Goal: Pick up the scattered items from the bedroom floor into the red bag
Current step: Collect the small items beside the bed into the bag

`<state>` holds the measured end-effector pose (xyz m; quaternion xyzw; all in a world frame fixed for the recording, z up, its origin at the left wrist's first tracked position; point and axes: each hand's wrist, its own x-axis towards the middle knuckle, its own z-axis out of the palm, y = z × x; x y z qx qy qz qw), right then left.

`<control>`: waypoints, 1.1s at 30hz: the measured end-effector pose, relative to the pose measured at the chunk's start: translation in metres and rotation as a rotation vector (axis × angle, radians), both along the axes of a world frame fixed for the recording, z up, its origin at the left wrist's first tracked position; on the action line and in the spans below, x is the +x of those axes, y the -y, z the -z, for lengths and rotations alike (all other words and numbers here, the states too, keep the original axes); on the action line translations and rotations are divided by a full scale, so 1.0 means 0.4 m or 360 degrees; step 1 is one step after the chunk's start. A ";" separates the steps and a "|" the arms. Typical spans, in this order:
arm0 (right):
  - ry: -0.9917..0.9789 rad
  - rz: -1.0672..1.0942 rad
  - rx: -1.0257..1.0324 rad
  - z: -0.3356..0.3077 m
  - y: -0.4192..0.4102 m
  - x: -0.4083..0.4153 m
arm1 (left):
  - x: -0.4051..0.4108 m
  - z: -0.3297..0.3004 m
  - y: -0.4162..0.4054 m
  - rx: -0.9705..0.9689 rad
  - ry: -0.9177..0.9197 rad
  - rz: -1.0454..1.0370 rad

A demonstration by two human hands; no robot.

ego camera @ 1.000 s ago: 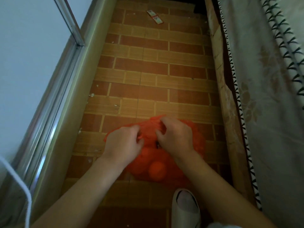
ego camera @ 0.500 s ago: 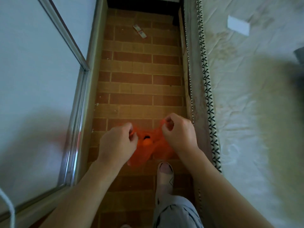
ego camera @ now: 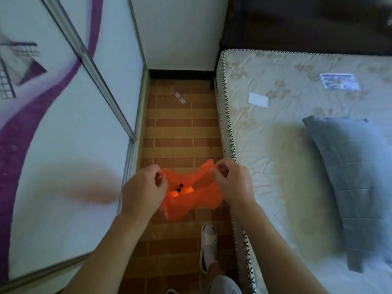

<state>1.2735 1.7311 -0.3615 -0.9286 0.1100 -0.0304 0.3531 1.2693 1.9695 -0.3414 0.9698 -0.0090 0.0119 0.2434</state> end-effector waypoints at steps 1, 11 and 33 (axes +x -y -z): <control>0.0022 0.0002 0.0014 -0.046 0.006 0.003 | 0.006 -0.048 0.001 0.0005 0.0024 -0.0014; 0.0122 0.0050 0.0124 -0.369 0.100 0.096 | 0.103 -0.391 0.067 -0.0001 0.0225 -0.0139; 0.0297 -0.0030 0.0306 -0.620 0.248 0.476 | 0.397 -0.608 0.214 -0.0121 0.0426 -0.0406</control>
